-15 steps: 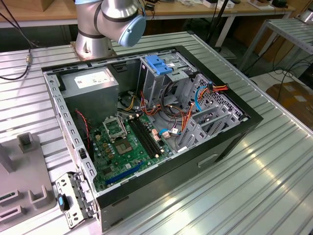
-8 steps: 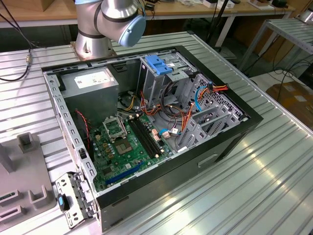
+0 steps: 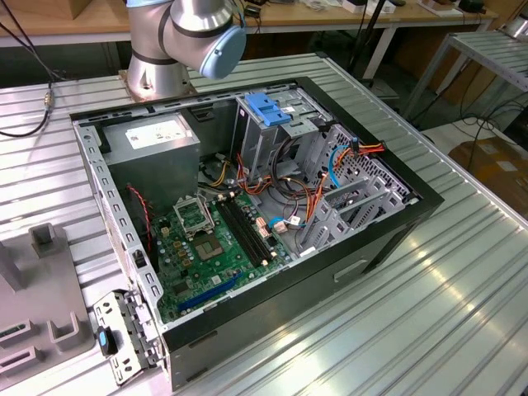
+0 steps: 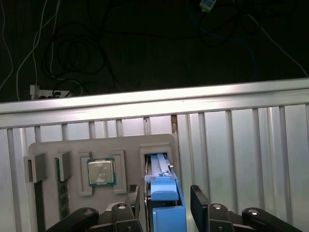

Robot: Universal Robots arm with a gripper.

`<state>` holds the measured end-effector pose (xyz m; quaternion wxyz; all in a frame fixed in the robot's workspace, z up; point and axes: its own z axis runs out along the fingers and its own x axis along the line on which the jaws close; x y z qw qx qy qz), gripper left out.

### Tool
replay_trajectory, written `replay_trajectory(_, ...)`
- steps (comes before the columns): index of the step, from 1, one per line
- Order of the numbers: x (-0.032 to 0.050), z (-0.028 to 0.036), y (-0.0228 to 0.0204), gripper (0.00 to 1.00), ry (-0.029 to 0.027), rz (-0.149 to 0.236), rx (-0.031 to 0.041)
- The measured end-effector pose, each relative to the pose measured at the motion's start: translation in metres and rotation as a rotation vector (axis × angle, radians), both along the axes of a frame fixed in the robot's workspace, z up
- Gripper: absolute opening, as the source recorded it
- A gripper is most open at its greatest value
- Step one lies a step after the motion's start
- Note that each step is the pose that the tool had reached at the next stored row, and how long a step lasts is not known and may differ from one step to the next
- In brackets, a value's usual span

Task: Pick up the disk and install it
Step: 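Pick up the disk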

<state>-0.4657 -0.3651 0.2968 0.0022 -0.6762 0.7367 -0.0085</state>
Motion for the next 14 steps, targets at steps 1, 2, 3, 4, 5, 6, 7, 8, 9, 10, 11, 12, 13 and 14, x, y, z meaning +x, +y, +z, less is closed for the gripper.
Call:
replay_trajectory(1, 0.0, -0.0001, 0.0002, 0.54, 0.0, 0.0, 0.0)
replay_trajectory(2, 0.0, -0.0001, 0.0002, 0.54, 0.0001, 0.0, -0.0001)
replay_trajectory(3, 0.0, -0.0001, 0.0002, 0.54, 0.0001, 0.0, -0.0001)
replay_trajectory(4, 0.0, 0.0, 0.0002, 0.54, 0.0002, 0.0, -0.0001)
replay_trajectory(5, 0.0, -0.0001, 0.0003, 0.54, 0.0002, 0.0, -0.0001)
replay_trajectory(6, 0.0, -0.0001, 0.0003, 0.54, 0.0002, 0.0, -0.0001)
replay_trajectory(7, 0.0, -0.0001, 0.0003, 0.54, 0.0002, 0.0, -0.0001)
replay_trajectory(8, 0.0, -0.0001, 0.0003, 0.53, 0.0002, 0.0, -0.0001)
replay_trajectory(9, 0.0, -0.0001, 0.0003, 0.46, 0.0002, 0.0, -0.0001)
replay_trajectory(10, 0.0, -0.0001, 0.0003, 0.46, 0.0002, 0.0, -0.0001)
replay_trajectory(11, 0.0, -0.0002, 0.0003, 0.46, 0.0001, 0.0, -0.0001)
replay_trajectory(12, 0.0, -0.0002, 0.0003, 0.46, 0.0001, 0.0, -0.0001)
replay_trajectory(13, 0.0, -0.0002, 0.0001, 0.46, 0.0001, 0.0, -0.0001)
replay_trajectory(14, 0.0, -0.0003, -0.0001, 0.46, 0.0, 0.0, 0.0)
